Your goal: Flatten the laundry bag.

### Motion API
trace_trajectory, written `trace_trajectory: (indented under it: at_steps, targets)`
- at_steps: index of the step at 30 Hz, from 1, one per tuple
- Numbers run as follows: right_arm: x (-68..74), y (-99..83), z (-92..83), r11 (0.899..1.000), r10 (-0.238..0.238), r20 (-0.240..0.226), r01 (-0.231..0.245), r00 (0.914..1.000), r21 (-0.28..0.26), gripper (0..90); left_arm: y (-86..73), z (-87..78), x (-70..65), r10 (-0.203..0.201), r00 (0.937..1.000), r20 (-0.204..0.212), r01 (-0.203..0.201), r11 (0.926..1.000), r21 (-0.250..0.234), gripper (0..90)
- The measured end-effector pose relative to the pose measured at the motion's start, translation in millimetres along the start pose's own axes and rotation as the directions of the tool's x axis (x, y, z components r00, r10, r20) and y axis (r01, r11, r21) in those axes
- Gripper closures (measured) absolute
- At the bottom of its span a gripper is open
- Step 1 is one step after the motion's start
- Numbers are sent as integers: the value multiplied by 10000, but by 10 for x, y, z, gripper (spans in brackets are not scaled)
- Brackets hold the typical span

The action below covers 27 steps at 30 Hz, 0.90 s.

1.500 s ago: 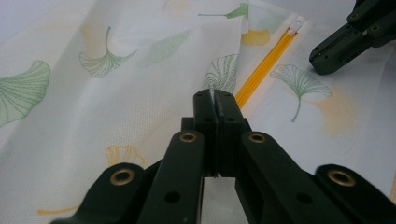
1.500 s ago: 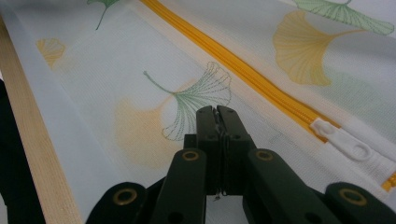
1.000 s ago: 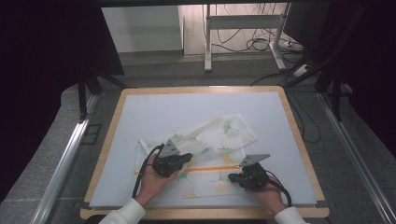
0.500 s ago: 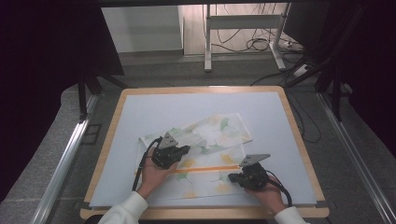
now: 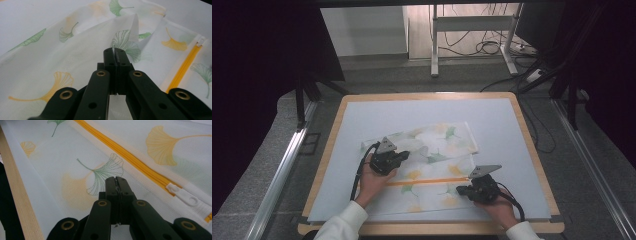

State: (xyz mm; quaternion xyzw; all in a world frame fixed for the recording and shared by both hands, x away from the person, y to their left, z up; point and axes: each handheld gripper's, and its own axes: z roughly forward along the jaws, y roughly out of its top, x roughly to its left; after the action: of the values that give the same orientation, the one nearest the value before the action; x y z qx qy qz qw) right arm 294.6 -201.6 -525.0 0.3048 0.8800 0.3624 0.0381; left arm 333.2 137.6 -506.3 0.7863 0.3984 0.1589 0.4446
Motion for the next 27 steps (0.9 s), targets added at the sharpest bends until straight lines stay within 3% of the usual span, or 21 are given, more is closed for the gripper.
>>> trace_trajectory:
  at_steps: [27]
  targets:
    - [-4,0,-1,10000,-18,-23,18,10000,4,886,56,42,429,-805,9950,-591,789,9965,-291,900]
